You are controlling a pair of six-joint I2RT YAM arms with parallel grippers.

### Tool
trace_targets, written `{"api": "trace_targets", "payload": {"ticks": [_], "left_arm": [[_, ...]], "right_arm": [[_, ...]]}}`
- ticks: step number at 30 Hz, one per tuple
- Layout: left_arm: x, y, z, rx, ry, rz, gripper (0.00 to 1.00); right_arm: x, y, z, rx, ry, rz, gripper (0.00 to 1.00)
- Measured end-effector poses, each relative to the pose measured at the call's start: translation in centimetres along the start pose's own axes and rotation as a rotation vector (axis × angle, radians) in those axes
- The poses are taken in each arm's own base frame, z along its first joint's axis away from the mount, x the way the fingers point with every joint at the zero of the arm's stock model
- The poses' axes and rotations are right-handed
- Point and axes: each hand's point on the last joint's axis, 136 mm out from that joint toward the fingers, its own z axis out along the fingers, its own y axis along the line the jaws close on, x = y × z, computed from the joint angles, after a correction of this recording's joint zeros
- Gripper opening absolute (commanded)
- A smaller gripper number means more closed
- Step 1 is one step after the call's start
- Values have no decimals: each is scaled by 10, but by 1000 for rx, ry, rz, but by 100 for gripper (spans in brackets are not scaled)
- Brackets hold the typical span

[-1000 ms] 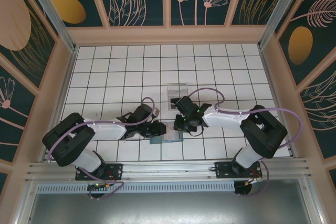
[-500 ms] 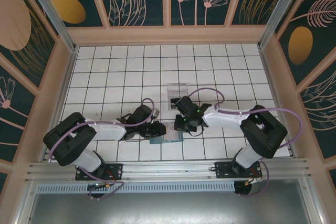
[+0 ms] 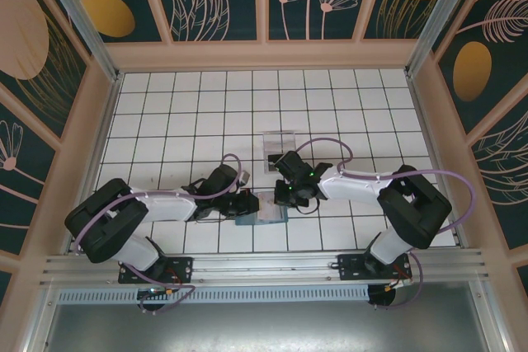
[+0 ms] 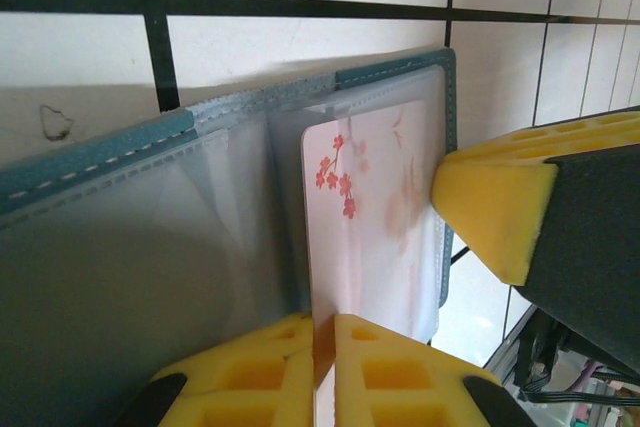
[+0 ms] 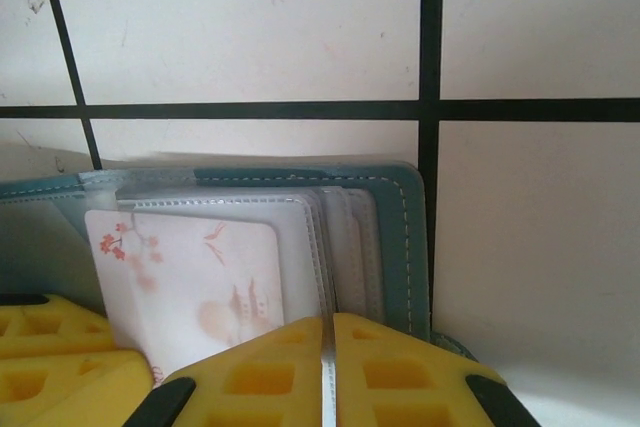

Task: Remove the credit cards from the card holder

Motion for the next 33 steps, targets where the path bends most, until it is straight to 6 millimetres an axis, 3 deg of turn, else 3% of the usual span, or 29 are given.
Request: {"api": "trace_targets", "payload": {"ticks": [16, 33], "left_arm": [[-2, 9, -22, -67, -22, 8, 9], [-27, -11, -54, -189, -86, 124, 0]], "right_arm": [[0, 0, 0, 0, 0, 0, 10], [0, 0, 0, -1, -1, -1, 13]]}}
